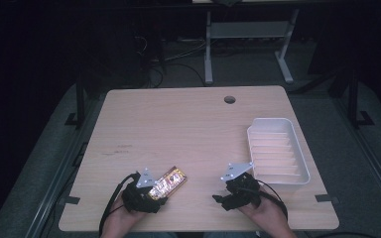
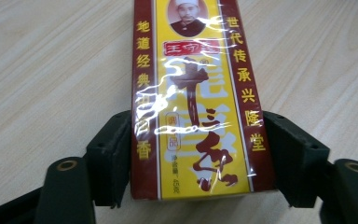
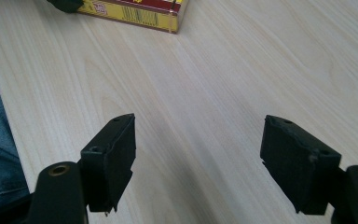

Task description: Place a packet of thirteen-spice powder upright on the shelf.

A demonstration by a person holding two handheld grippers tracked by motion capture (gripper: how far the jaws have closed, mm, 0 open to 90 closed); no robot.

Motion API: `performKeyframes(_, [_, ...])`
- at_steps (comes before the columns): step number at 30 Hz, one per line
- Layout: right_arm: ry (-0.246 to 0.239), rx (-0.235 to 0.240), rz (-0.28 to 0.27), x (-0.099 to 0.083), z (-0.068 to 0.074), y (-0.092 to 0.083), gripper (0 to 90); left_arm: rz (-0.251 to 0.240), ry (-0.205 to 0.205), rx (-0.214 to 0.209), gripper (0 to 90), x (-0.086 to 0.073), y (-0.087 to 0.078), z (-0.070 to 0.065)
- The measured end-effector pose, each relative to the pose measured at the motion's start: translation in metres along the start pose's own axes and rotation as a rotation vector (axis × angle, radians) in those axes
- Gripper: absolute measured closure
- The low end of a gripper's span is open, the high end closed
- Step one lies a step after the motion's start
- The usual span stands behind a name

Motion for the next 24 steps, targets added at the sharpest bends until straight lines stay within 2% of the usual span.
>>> performKeyframes(5, [0.002, 0.006, 0.003, 0.002, 0.003, 0.002, 25.9, 0.012, -0.007, 0.013, 31.9, 0.001, 0.000, -0.001])
performKeyframes(6, [0.017, 0.013, 0.002, 0.003, 0.004, 0.003, 26.2, 0.012, -0.007, 0.013, 32.1, 0.001, 0.000, -0.002])
performKeyframes(9, [0.036, 0.035, -0.003, 0.005, 0.004, 0.003, 26.4, 0.011, -0.010, -0.007, 32.2, 0.002, -0.001, -0.004])
performKeyframes(11, [0.064, 0.055, -0.018, 0.008, 0.005, 0.002, 26.7, 0.010, -0.003, -0.012, 32.3, 0.002, -0.001, -0.006])
performKeyframes(14, [0.078, 0.061, -0.026, 0.009, 0.005, 0.002, 26.8, 0.003, 0.011, -0.022, 32.3, 0.005, -0.002, -0.010])
performKeyframes(18, [0.116, 0.083, -0.027, 0.012, 0.005, 0.004, 27.8, -0.023, 0.025, -0.054, 32.3, 0.011, -0.002, -0.018])
performKeyframes(21, [0.136, 0.097, -0.028, 0.015, 0.003, 0.005, 27.6, -0.033, 0.048, -0.056, 32.3, 0.018, -0.002, -0.024])
performKeyframes(24, [0.169, 0.102, -0.053, 0.019, -0.002, 0.002, 26.2, -0.053, 0.059, -0.058, 32.3, 0.026, -0.004, -0.027])
Point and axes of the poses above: each handheld gripper's, and its own axes: y roughly forward along the jaws, x roughly out of its top, z roughly to its left, the point moved 5 cm from there along y, roughly forward along the jaws, and after that the axes turned 4 degrees about z, right-handed, at the moved point
